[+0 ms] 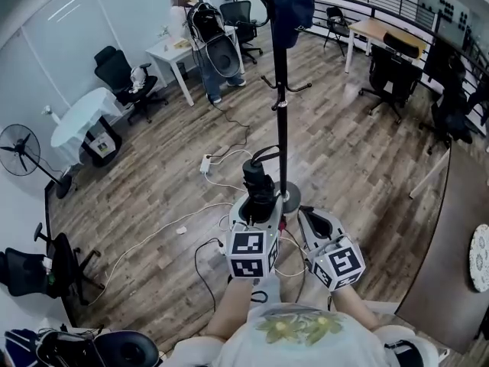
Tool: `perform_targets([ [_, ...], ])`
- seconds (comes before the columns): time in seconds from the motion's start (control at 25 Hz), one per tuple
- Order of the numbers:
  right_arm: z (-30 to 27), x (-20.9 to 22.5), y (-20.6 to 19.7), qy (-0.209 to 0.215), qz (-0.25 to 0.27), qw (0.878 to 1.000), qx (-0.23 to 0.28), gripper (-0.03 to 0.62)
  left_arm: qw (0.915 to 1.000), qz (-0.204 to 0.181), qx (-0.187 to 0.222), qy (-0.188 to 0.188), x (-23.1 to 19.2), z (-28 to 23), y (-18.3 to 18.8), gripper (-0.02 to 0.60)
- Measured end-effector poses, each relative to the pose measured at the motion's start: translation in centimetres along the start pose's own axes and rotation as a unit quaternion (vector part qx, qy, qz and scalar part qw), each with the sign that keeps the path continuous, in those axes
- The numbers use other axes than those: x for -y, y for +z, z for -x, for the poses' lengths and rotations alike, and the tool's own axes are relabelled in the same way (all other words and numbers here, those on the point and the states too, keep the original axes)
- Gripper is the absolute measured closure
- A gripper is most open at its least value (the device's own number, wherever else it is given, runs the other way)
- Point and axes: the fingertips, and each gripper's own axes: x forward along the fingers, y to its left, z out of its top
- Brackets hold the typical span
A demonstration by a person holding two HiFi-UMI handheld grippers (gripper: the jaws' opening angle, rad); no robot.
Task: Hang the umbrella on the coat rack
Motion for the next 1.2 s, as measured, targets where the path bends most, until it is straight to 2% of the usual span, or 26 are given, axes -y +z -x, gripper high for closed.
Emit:
perform_targets([
  [0.56,-14.9,0.6,0.7,-0.004,0.011,1.0,-0.014,0.589,0.9998,0.001,0.004,-0.017,-12.0,-8.6,3.8,0.345],
  [0.8,-17.2,1.5,-0.5,-0.02,0.005,1.0,-0.02,0.589,0.9998,-0.005,0.0,-0.021,-14.6,-11.0,3.6,0.345],
  [1.2,-19.7,3.3,-1.4,-0.029,0.004,0.999,-0.036,0.589,0.9995,0.004,-0.003,-0.033,-16.1,-14.6,4.0,0.345],
])
